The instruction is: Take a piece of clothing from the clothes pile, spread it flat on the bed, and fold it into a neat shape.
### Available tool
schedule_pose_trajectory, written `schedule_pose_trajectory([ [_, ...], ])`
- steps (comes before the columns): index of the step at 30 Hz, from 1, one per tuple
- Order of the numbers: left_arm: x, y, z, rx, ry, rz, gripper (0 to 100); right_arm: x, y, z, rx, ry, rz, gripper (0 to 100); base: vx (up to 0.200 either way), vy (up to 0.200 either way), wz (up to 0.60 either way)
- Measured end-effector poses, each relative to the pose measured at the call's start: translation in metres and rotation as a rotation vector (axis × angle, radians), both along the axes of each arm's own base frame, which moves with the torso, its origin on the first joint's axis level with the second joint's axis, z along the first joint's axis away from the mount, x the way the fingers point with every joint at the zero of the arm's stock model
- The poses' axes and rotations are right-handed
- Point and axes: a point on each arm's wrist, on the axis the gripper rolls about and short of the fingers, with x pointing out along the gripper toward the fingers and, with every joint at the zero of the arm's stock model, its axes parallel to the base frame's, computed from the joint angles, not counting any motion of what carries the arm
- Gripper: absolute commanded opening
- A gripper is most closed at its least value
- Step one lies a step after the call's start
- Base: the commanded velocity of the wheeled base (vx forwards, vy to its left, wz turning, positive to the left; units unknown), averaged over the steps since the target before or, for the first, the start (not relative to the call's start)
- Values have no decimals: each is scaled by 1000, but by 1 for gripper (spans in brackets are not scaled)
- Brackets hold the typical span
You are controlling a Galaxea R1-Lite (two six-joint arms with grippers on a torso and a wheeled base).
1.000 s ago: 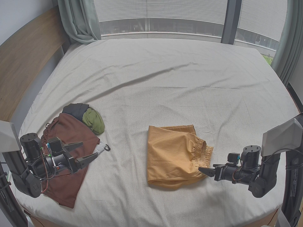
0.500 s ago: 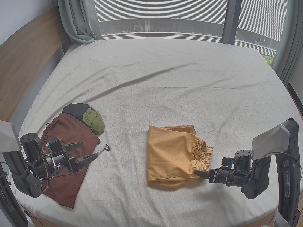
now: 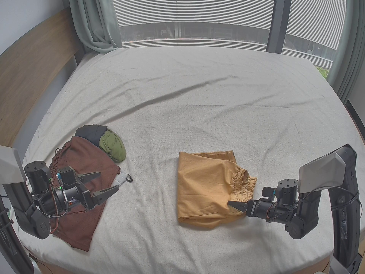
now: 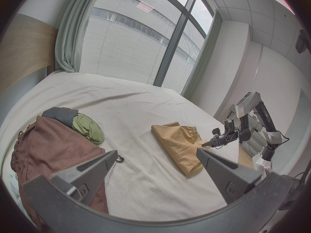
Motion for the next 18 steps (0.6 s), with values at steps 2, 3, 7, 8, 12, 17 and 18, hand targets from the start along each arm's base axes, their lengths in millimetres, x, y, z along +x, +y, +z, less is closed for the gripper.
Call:
schedule_pose_trajectory([
  [2,0,0,0,0,0,-1,100,1,1,0,1,-5,-3,100,0,0,0],
  [3,0,0,0,0,1,-1,100,1,1,0,1,-5,-4,100,0,0,0],
  [7,0,0,0,0,1,-1,100,2,2,0,0,-10,-3,100,0,0,0],
  [8,0,0,0,0,1,-1,100,2,2,0,0,-10,-3,100,0,0,0],
  [12,0,0,0,0,1,-1,100,1,4,0,-2,-9,0,100,0,0,0],
  [17,0,0,0,0,1,-2,100,0,4,0,-2,-6,3,100,0,0,0],
  [18,0,0,0,0,1,-2,100,0,4,0,-3,-5,3,100,0,0,0],
])
